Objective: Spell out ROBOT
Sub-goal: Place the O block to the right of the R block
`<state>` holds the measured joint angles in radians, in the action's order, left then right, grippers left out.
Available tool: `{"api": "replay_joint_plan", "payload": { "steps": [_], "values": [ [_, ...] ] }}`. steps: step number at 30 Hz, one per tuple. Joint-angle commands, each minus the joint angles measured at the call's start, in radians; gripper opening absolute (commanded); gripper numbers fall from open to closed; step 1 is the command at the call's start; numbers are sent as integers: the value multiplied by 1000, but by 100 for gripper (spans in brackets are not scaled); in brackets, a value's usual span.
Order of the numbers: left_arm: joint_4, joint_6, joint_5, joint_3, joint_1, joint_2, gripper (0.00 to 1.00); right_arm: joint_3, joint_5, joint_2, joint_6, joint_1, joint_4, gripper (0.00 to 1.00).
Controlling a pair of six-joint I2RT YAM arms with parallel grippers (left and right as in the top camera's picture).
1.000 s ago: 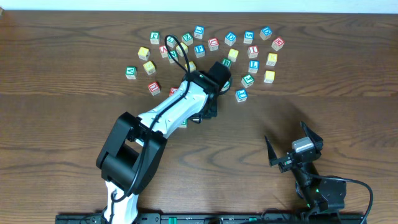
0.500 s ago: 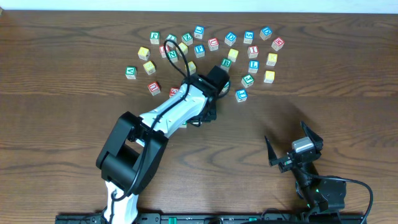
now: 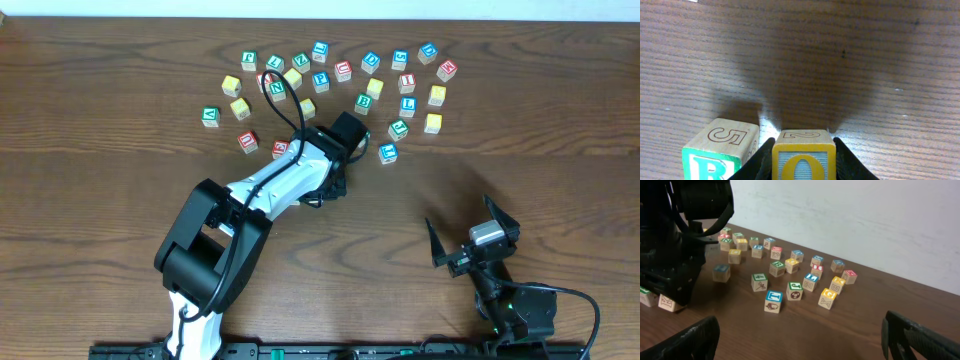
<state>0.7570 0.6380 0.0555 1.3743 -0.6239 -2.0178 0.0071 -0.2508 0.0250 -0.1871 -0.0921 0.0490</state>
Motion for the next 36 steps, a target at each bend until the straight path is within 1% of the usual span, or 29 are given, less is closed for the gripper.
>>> {"api": "replay_joint_plan", "payload": {
  "steps": [1,4,6,13,14,15,29,30,31,36],
  "values": [
    [9,18,13,-17,0,-8,33,-2,-3,-5,15,-7,4,99],
    [17,19,12,-17,-1,-8,38,-2,-3,-5,15,-7,4,99],
    [27,19,12,-17,-1,-8,38,-2,-3,-5,15,-7,4,99],
    [29,19,12,-17,-1,-8,38,-2,-3,-5,15,-7,4,99],
    [30,19,11,-17,-1,-8,35,-2,-3,-5,15,-7,4,99],
    [31,20,8,-16,-1,-8,34,-2,-3,-5,15,-7,4,99],
    [50,29,8,-16,-1,-8,35,-2,-3,-5,15,-7,4,99],
    [51,29,8,-16,-1,-8,35,-2,-3,-5,15,-7,4,99],
    [53,28,8,-15,-1,-7,40,-2,-3,-5,15,-7,4,99],
    [69,4,8,13,-1,-7,43,-2,-3,-5,15,-7,4,99]
  ]
}}
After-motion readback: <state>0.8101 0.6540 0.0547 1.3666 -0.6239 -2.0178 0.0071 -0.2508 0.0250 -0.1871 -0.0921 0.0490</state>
